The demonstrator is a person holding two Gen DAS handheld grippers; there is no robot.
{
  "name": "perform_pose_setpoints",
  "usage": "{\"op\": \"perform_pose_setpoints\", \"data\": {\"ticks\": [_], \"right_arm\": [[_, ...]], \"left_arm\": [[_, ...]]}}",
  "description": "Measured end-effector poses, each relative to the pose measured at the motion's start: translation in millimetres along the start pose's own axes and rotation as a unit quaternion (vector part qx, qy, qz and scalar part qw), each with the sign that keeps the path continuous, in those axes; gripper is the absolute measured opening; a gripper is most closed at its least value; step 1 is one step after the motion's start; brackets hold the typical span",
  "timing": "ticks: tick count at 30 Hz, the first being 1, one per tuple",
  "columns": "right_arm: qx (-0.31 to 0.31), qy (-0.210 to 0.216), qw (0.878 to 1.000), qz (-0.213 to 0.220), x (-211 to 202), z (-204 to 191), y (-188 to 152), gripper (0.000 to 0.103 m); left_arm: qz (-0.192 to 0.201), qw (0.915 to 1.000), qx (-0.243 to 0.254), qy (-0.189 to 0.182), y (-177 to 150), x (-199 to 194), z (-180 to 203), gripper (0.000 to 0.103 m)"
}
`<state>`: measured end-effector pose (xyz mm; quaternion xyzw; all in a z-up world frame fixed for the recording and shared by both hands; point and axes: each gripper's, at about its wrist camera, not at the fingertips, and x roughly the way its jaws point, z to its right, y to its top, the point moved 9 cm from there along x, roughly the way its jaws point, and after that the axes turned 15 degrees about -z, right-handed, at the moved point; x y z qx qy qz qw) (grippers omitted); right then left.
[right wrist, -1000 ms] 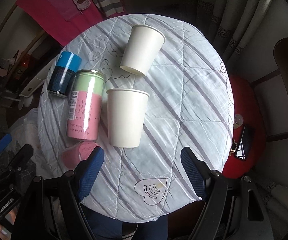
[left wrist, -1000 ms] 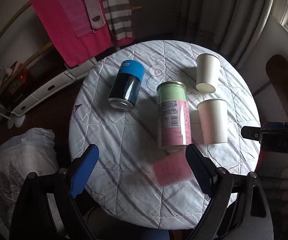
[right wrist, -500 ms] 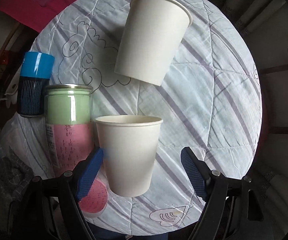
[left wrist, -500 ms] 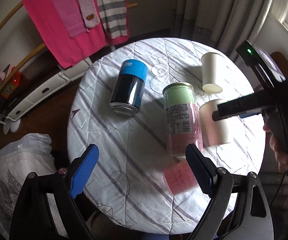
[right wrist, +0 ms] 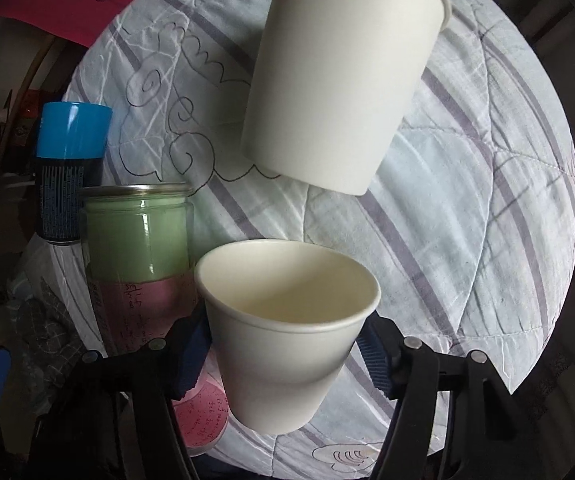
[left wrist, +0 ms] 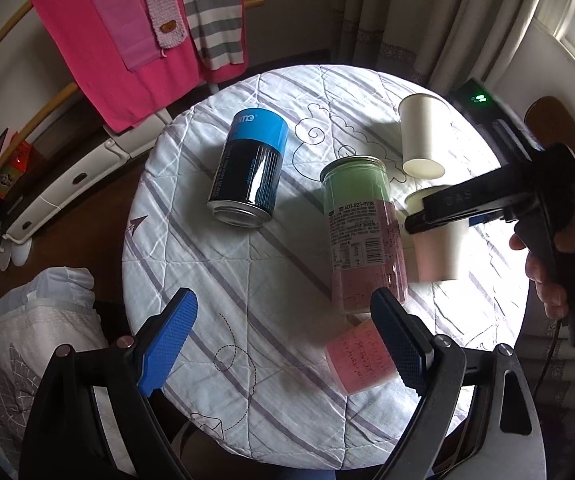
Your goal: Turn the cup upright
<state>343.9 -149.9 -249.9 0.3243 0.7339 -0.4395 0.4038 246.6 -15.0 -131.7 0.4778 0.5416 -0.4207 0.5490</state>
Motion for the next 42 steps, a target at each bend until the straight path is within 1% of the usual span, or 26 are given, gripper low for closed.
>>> {"op": "perform_pose_setpoints", "data": {"ticks": [2, 4, 5, 7, 9, 11, 12, 14, 16, 18, 21, 22, 24, 26, 27, 28, 31, 33, 35, 37, 40, 42], "right_arm": [[-0.007, -0.006, 0.999, 0.045, -11, 7, -5, 0.067], [-0.026, -0.016, 0.994, 0.106, -29, 6, -9, 0.067], [-0.033, -0.016, 0.989, 0.142, -38, 7, -11, 0.067], [-0.039, -0.023, 0.975, 0.218, -56, 9, -14, 0.067], [-0.051, -0.028, 0.959, 0.276, -63, 12, -19, 0.067], [-0.044, -0.041, 0.949, 0.31, -66, 25, -20, 0.067], [-0.045, -0.047, 0.944, 0.323, -62, 22, -25, 0.067], [-0.053, -0.052, 0.931, 0.358, -58, 24, -35, 0.067], [-0.066, -0.073, 0.917, 0.387, -55, 18, -44, 0.067], [-0.073, -0.083, 0.905, 0.411, -50, 18, -54, 0.067], [-0.084, -0.08, 0.895, 0.431, -48, 21, -72, 0.067], [-0.086, -0.072, 0.896, 0.431, -47, 22, -75, 0.067], [-0.085, -0.052, 0.901, 0.423, -41, 25, -80, 0.067], [-0.084, -0.047, 0.908, 0.409, -30, 25, -76, 0.068], [-0.083, -0.043, 0.912, 0.4, -26, 25, -79, 0.076], [-0.081, -0.036, 0.916, 0.392, -25, 26, -79, 0.08], [-0.081, -0.023, 0.92, 0.384, -27, 23, -84, 0.08], [-0.081, -0.033, 0.918, 0.386, -31, 24, -91, 0.08], [-0.081, -0.029, 0.917, 0.39, -34, 24, -95, 0.08], [-0.081, -0.02, 0.914, 0.397, -36, 24, -101, 0.08], [-0.076, -0.035, 0.909, 0.408, -37, 29, -109, 0.08], [-0.073, -0.044, 0.905, 0.418, -38, 29, -114, 0.08]], "left_arm": [[0.005, 1.0, -0.005, -0.002, 0, 0, 0, 0.09], [0.013, 0.9999, -0.01, -0.003, 0, 0, 1, 0.09], [0.015, 0.9998, -0.013, -0.005, -1, 0, 1, 0.09], [0.021, 0.9994, -0.024, -0.01, -2, 1, 1, 0.09], [0.029, 0.9989, -0.034, -0.015, -4, 2, 0, 0.09], [0.038, 0.9984, -0.039, -0.016, -7, 3, 0, 0.09], [0.039, 0.9984, -0.039, -0.015, -9, 5, 1, 0.09], [0.044, 0.9981, -0.041, -0.014, -14, 8, 3, 0.09], [0.047, 0.998, -0.041, -0.012, -18, 9, 5, 0.09], [0.058, 0.9974, -0.042, -0.006, -22, 9, 8, 0.09], [0.061, 0.9972, -0.044, -0.003, -29, 12, 13, 0.09], [0.063, 0.9969, -0.047, -0.004, -31, 13, 14, 0.09], [0.064, 0.9968, -0.048, -0.004, -34, 14, 17, 0.09], [0.072, 0.9961, -0.05, -0.001, -36, 13, 19, 0.09], [0.078, 0.9958, -0.049, 0.002, -36, 11, 19, 0.09], [0.083, 0.9953, -0.049, 0.004, -37, 9, 20, 0.09], [0.088, 0.995, -0.047, 0.002, -36, 5, 23, 0.09], [0.096, 0.9946, -0.039, 0.005, -35, 2, 25, 0.09], [0.11, 0.9935, -0.029, 0.009, -34, -2, 26, 0.09], [0.132, 0.991, -0.015, 0.016, -33, -7, 25, 0.09], [0.173, 0.9844, -0.003, 0.03, -29, -14, 19, 0.09], [0.191, 0.9814, -0.001, 0.02, -29, -15, 17, 0.091]]}}
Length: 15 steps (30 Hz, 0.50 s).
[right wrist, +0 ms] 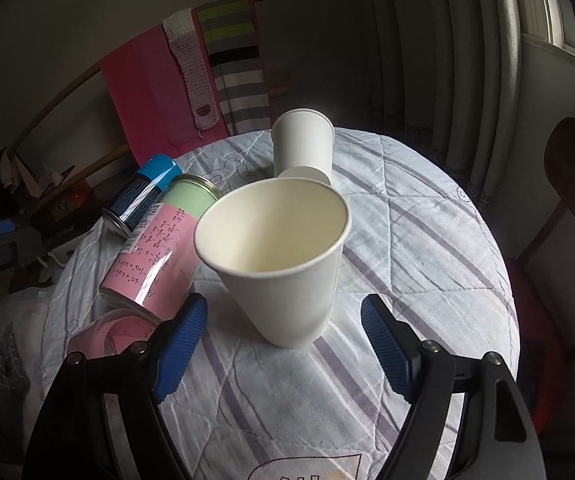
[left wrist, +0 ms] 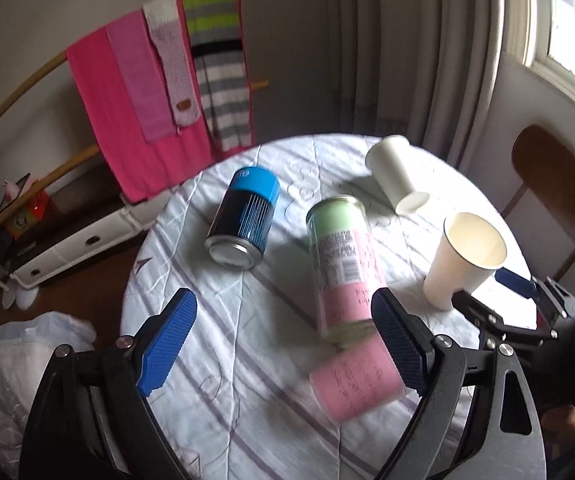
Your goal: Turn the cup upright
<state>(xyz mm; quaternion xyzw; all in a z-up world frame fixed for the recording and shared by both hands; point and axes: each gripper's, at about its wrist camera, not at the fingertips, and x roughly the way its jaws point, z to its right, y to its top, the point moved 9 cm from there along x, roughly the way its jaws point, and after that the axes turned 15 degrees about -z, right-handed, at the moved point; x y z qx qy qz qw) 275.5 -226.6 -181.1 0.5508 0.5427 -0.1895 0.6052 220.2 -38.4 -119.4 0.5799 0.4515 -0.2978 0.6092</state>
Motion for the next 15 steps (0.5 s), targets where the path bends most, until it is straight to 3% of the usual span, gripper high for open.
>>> {"op": "perform_pose_setpoints", "data": {"ticks": [3, 8, 12, 15], "right_arm": [[-0.011, -0.035, 0.999, 0.011, -9, -5, -8, 0.08], [-0.017, -0.097, 0.994, 0.049, -43, -13, -26, 0.08], [-0.007, -0.11, 0.992, 0.069, -76, -30, -41, 0.08], [-0.004, -0.128, 0.989, 0.077, -94, -47, -54, 0.081]], "left_arm": [[0.029, 0.9994, 0.012, -0.015, -6, -1, 1, 0.092], [0.085, 0.9958, 0.035, -0.007, -27, -10, 1, 0.092], [0.119, 0.9923, 0.034, -0.01, -53, -28, -6, 0.093], [0.122, 0.992, 0.028, -0.016, -73, -40, -12, 0.096]]}}
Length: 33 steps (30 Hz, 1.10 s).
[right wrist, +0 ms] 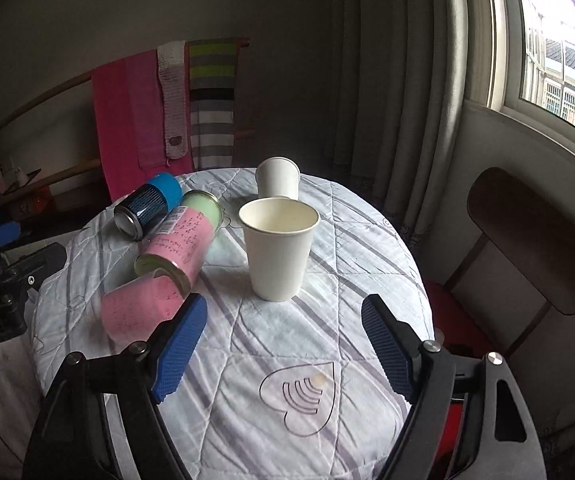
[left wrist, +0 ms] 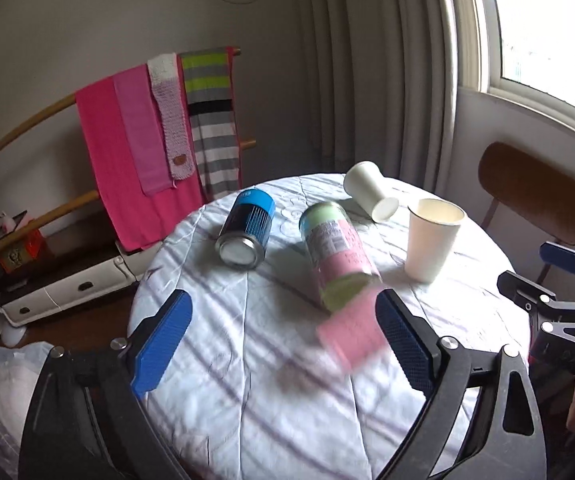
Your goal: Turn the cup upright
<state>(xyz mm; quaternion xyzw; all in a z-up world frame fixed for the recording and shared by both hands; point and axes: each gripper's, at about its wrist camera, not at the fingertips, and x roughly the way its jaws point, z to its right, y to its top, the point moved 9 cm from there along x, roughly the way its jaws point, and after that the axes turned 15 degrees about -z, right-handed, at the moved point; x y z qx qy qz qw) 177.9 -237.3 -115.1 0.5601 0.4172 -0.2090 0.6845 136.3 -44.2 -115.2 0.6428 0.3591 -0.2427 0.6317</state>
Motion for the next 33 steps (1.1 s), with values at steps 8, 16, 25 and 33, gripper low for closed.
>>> {"op": "perform_pose_setpoints", "data": {"ticks": [8, 16, 25, 33], "right_arm": [[0.023, -0.02, 0.999, 0.016, -44, -25, -19, 0.081], [0.042, -0.021, 0.998, 0.04, -67, -40, -28, 0.081], [0.048, -0.017, 0.998, 0.043, -73, -53, -30, 0.081], [0.05, -0.015, 0.997, 0.05, -77, -60, -30, 0.081]], "left_arm": [[0.018, 0.9997, 0.014, -0.002, -26, -42, -14, 0.098], [0.029, 0.9995, 0.014, -0.006, -37, -59, -20, 0.099], [0.029, 0.9994, 0.011, -0.013, -41, -66, -27, 0.099], [0.035, 0.9993, 0.005, -0.014, -41, -68, -31, 0.099]]}}
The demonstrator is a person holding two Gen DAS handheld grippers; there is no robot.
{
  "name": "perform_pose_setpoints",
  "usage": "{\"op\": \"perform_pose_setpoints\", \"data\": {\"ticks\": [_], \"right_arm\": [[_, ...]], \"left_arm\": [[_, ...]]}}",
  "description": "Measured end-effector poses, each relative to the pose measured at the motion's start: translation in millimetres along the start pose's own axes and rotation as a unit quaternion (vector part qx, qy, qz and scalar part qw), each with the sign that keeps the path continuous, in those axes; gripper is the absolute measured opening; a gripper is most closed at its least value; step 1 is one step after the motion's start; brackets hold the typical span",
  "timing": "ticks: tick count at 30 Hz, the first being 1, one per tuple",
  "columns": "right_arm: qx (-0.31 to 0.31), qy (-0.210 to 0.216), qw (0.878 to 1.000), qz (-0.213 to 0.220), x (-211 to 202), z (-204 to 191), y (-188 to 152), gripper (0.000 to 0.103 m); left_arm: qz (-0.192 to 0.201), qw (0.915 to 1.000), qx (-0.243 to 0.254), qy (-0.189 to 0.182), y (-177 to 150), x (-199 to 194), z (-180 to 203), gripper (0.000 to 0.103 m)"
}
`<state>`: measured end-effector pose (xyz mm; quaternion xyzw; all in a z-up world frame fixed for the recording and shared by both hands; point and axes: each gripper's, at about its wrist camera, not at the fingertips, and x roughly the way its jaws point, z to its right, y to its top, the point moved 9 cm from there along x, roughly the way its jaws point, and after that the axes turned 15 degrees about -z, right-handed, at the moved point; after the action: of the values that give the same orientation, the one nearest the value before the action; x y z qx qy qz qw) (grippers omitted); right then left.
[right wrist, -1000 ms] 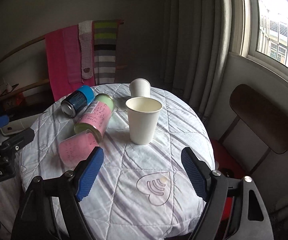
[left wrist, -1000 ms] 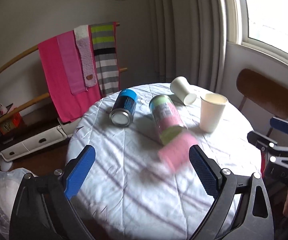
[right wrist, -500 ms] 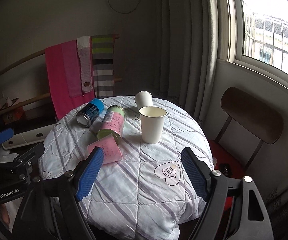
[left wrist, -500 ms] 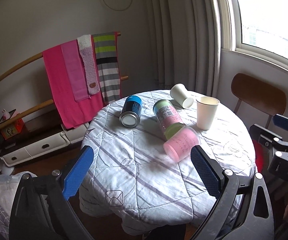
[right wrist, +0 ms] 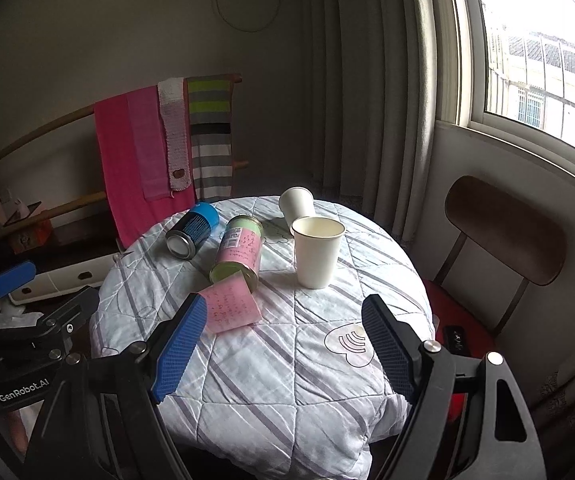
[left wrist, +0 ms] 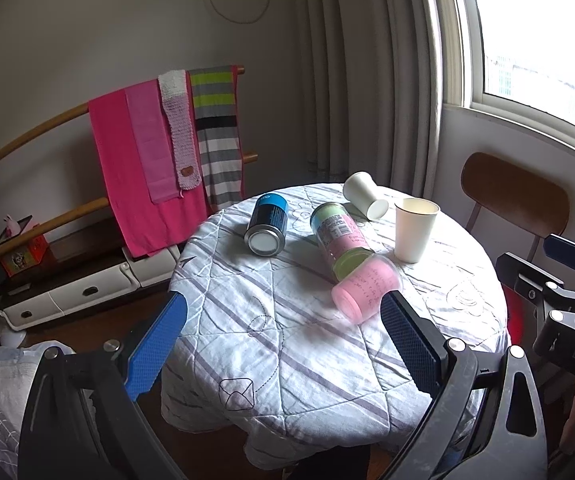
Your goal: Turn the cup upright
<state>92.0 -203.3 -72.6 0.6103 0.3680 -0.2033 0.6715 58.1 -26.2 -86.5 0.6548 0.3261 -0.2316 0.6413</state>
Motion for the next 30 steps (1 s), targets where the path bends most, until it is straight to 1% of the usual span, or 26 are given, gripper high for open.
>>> {"op": "perform_pose_setpoints", "data": {"ticks": [10, 16, 22, 30], "right_arm": [[0.006, 0.001, 1.0, -0.003, 1.5, 0.8, -1.8, 0.081], [0.006, 0.0, 1.0, 0.004, 0.0, 1.1, -0.7, 0.081], [0.007, -0.004, 1.0, 0.008, -0.3, 0.1, -0.6, 0.081], [0.013, -0.003, 1.0, 0.007, -1.4, 1.5, -1.4, 0.081]], "left_arm": [[0.004, 1.0, -0.004, -0.004, 0.7, -1.2, 1.2, 0.099], [0.008, 0.9999, -0.007, -0.002, 2.1, -1.3, 1.2, 0.099], [0.02, 0.9997, -0.011, -0.01, 3.2, -5.8, 1.6, 0.099], [0.022, 0.9995, -0.007, -0.021, 5.5, -6.9, 6.7, 0.099]]}}
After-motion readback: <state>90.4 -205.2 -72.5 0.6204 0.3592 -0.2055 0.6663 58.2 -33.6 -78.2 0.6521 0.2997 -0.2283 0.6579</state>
